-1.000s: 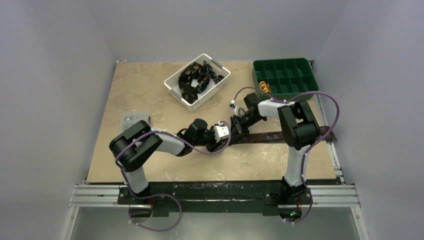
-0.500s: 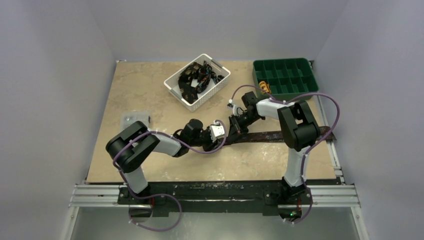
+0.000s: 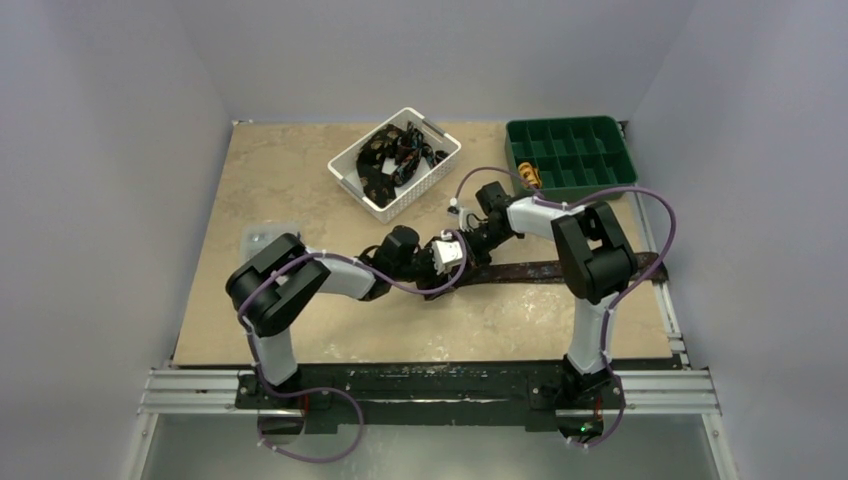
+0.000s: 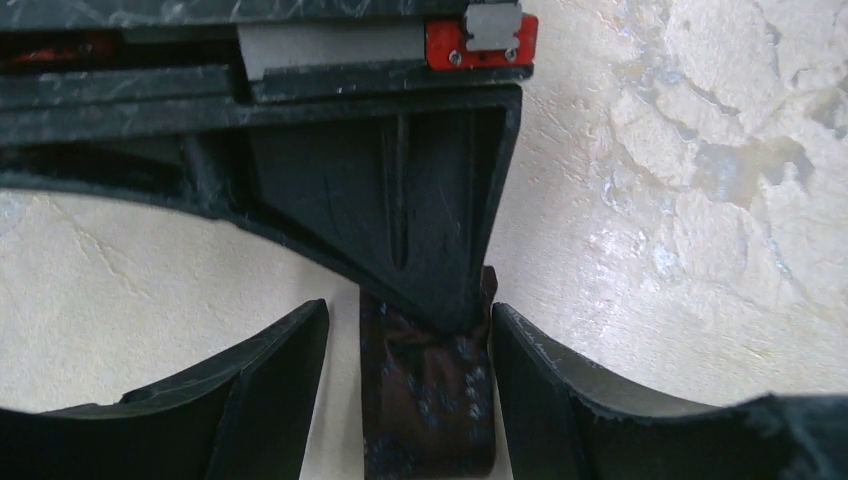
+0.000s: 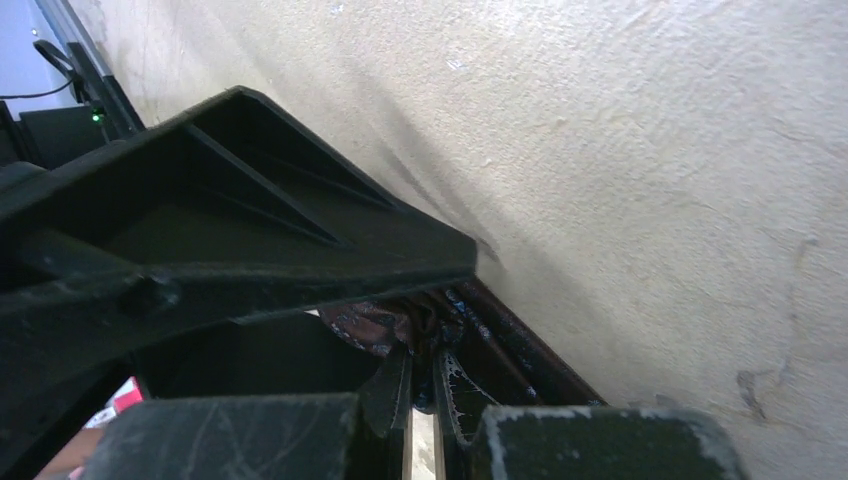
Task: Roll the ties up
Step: Roll the tie at the center of the board.
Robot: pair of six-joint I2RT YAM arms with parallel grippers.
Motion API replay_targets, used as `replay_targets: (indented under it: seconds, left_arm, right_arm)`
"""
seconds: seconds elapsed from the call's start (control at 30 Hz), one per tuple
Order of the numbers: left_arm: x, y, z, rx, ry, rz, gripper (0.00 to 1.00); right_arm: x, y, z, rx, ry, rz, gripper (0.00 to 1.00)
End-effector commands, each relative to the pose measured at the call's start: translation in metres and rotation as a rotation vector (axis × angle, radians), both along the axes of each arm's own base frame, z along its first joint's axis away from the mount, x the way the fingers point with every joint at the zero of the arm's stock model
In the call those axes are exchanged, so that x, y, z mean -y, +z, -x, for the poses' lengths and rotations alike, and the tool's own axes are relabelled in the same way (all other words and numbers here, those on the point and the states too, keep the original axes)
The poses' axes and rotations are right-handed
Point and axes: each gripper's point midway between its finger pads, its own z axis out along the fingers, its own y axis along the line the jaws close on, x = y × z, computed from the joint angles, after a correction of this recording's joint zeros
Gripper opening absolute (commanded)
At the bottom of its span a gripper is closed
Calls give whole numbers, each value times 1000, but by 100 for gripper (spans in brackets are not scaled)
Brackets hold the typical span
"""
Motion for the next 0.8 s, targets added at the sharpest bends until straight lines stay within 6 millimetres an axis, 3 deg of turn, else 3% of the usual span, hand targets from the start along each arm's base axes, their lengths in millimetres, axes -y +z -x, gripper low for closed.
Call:
replay_targets:
  seconds: [0.0,0.13,0.27,0.33,0.5,0.57,0.67,0.77]
  left_arm:
    - [8,-4,3,11,-83,-22,56]
    - [-6,-13,29,-43,-160,-63,41]
    - [-22,-22,53,-88,-211,-91,39]
    - [-25,-24,55,-98,-213,-98,39]
    - [-25,-25,43,-114,-170,-109,43]
    - [-25,-22,33,-115,-129,-98,51]
    - [-29,-10,21,-81,-50,-56,59]
    - [-39,0,21,-28,1,-9,62]
  right_arm:
    - [-5,-7,-5,63,25,26,0]
    - [-14,9,-3,79,38,-18,0]
    - [-20,26,-13,111,41,-40,0]
    - [-20,26,-17,122,45,-33,0]
    - [-11,1,-5,67,61,17,0]
    - [-5,-15,3,44,62,44,0]
    - [3,-37,10,18,66,81,0]
    - [8,-49,9,35,64,110,0]
